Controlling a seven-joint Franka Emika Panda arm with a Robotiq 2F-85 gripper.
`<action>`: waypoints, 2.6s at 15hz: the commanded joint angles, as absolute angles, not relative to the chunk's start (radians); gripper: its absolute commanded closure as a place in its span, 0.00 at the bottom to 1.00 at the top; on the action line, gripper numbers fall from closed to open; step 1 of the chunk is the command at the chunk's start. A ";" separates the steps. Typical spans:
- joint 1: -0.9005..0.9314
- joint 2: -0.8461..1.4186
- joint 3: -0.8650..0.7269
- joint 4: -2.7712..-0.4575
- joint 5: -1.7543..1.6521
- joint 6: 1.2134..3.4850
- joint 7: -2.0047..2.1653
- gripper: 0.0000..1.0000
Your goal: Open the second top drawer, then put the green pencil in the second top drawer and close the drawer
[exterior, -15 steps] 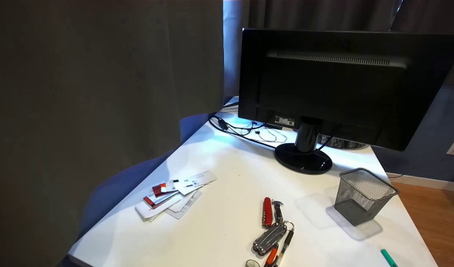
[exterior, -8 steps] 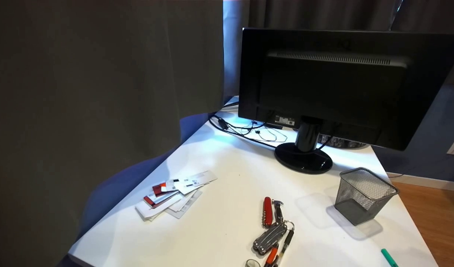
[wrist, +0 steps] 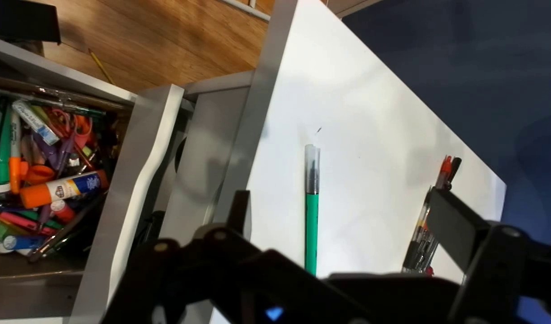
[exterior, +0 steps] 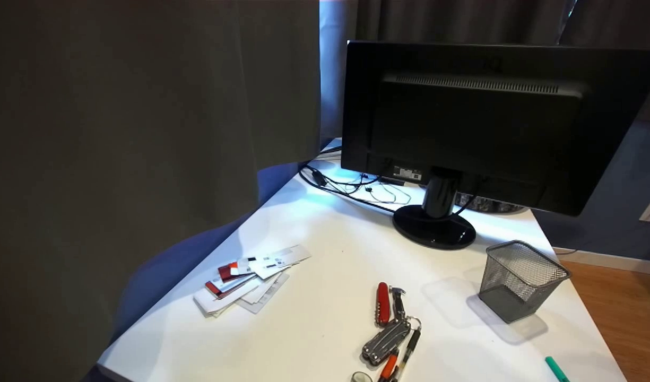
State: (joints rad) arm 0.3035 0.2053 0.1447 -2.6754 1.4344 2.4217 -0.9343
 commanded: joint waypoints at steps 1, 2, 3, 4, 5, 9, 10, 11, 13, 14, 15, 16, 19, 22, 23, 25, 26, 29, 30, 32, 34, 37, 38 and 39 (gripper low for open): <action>0.265 0.282 0.154 -2.658 1.459 2.455 -0.976 0.00; 0.249 0.307 0.150 -2.651 1.494 2.445 -1.028 0.00; 0.240 0.332 0.147 -2.645 1.515 2.457 -1.071 0.00; 0.226 0.366 0.140 -2.636 1.519 2.447 -1.127 0.00; 0.221 0.396 0.134 -2.629 1.537 2.468 -1.176 0.00; 0.211 0.525 0.120 -2.566 1.743 2.483 -1.426 0.00; 0.223 0.561 0.113 -2.543 1.825 2.496 -1.496 0.00; 0.234 0.588 0.102 -2.528 1.884 2.489 -1.552 0.00; 0.259 0.649 0.074 -2.492 1.996 2.475 -1.672 0.00; 0.279 0.679 0.058 -2.473 2.049 2.484 -1.725 0.00; 0.297 0.705 0.044 -2.458 2.096 2.480 -1.772 0.00; 0.318 0.736 0.027 -2.435 2.157 2.487 -1.818 0.00; 0.379 0.810 -0.014 -2.386 2.327 2.471 -1.929 0.00; 0.388 0.797 -0.021 -2.403 2.317 2.456 -1.899 0.00; 0.397 0.813 -0.023 -2.392 2.334 2.455 -1.907 0.00; 0.402 0.825 -0.025 -2.381 2.339 2.456 -1.909 0.00; 0.402 0.826 -0.026 -2.378 2.339 2.456 -1.909 0.00; 0.419 0.874 -0.030 -2.341 2.403 2.427 -1.955 0.00; 0.428 0.885 -0.031 -2.329 2.440 2.428 -1.965 0.00; 0.444 0.910 -0.032 -2.308 2.497 2.421 -1.980 0.00; 0.457 0.935 -0.037 -2.288 2.542 2.420 -1.989 0.00; 0.442 0.973 -0.047 -2.248 2.506 2.423 -1.942 0.00; 0.440 0.988 -0.051 -2.235 2.505 2.421 -1.937 0.00; 0.436 1.002 -0.053 -2.222 2.504 2.415 -1.932 0.00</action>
